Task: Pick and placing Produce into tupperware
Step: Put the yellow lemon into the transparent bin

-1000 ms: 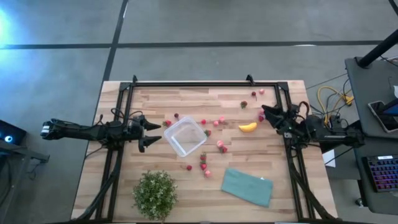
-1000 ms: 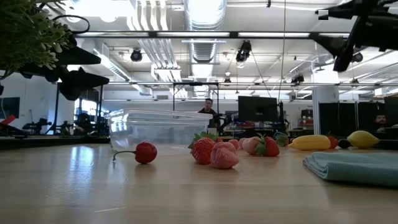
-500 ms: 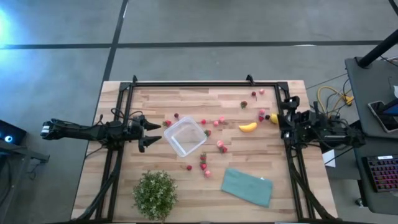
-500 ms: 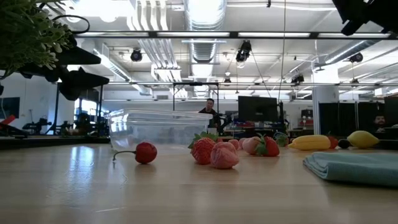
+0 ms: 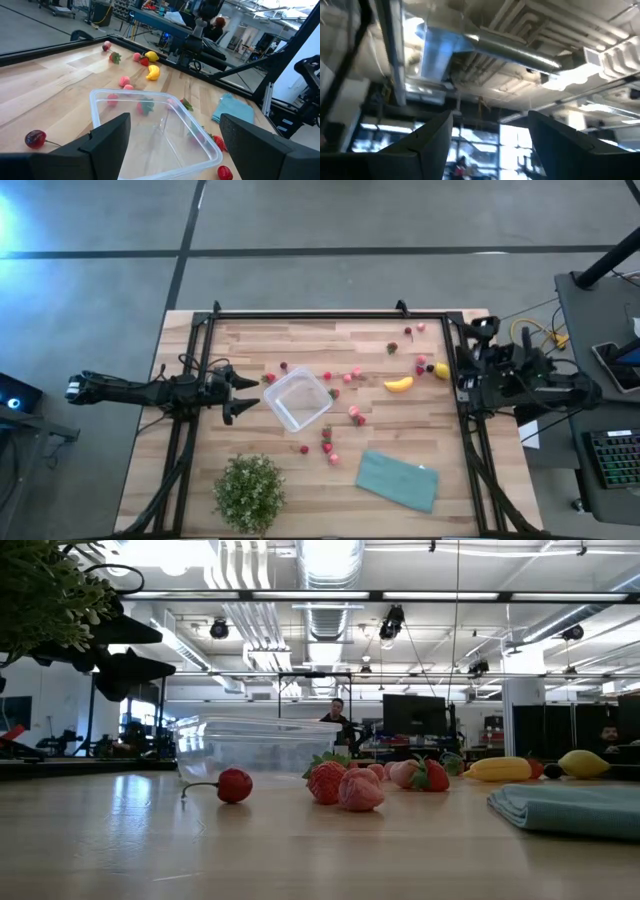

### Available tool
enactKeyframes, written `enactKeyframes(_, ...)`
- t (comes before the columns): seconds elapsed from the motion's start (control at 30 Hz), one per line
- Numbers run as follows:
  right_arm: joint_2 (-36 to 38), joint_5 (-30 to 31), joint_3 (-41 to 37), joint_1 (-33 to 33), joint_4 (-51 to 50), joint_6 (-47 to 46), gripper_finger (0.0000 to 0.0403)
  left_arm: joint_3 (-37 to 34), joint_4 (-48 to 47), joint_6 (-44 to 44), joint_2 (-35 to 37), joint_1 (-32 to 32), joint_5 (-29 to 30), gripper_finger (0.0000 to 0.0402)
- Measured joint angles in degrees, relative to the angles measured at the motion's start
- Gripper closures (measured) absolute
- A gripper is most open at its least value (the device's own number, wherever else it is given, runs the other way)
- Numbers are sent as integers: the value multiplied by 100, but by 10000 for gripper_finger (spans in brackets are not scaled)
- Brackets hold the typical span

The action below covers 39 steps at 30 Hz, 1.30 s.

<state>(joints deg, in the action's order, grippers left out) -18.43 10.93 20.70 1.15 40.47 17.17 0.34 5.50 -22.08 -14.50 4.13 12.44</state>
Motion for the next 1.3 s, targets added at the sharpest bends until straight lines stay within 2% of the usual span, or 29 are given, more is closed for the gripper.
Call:
enactKeyframes(0.03, -126, 362, 237, 0, -363, 1, 152, 0, 0, -1, 0, 1, -2, 109)
enactKeyframes(0.1, -347, 1639, 777, 0, -1582, -402, 152, 0, 1, 0, 0, 0, -1, 109)
enactKeyframes(0.17, -589, 3137, 1333, 2, -3200, -1240, 152, 0, 2, 0, 0, 0, -1, 109)
enactKeyframes(0.2, -737, 3726, 1633, 9, -4148, -1888, 152, 0, 0, 1, 0, 0, 0, 109)
enactKeyframes(0.23, -870, 4023, 1944, 5, -5085, -2596, 152, 0, 2, 1, 2, 1, -1, 109)
enactKeyframes(0.3, -1148, 3963, 2561, 2, -6698, -3915, 152, 0, 0, 1, 2, -1, -2, 109)
enactKeyframes(0.37, -1452, 3619, 3109, 1, -8079, -4746, 152, 0, 1, 0, 1, -1, 0, 109)
enactKeyframes(0.43, -1800, 3164, 3583, 2, -9211, -5422, 152, 0, 1, 0, 0, 0, 1, 109)
enactKeyframes(0.5, -2120, 2728, 3979, 2, -9936, -6041, 152, 0, 0, 1, 0, -1, -2, 109)
enactKeyframes(0.63, -2586, 2570, 4539, 0, -10443, -6623, 152, 0, 0, 1, 0, 1, -1, 109)
enactKeyframes(0.8, -2994, 2560, 5067, 0, -10451, -6039, 152, 0, 1, -1, 2, 1, -1, 109)
enactKeyframes(1.03, -3405, 2510, 5798, 0, -10412, -6045, 152, 0, 2, -1, 1, 0, -1, 109)
enactKeyframes(1.3, -3706, 2510, 6285, 0, -10229, -5871, 152, 0, 2, 1, 2, -1, -1, 109)
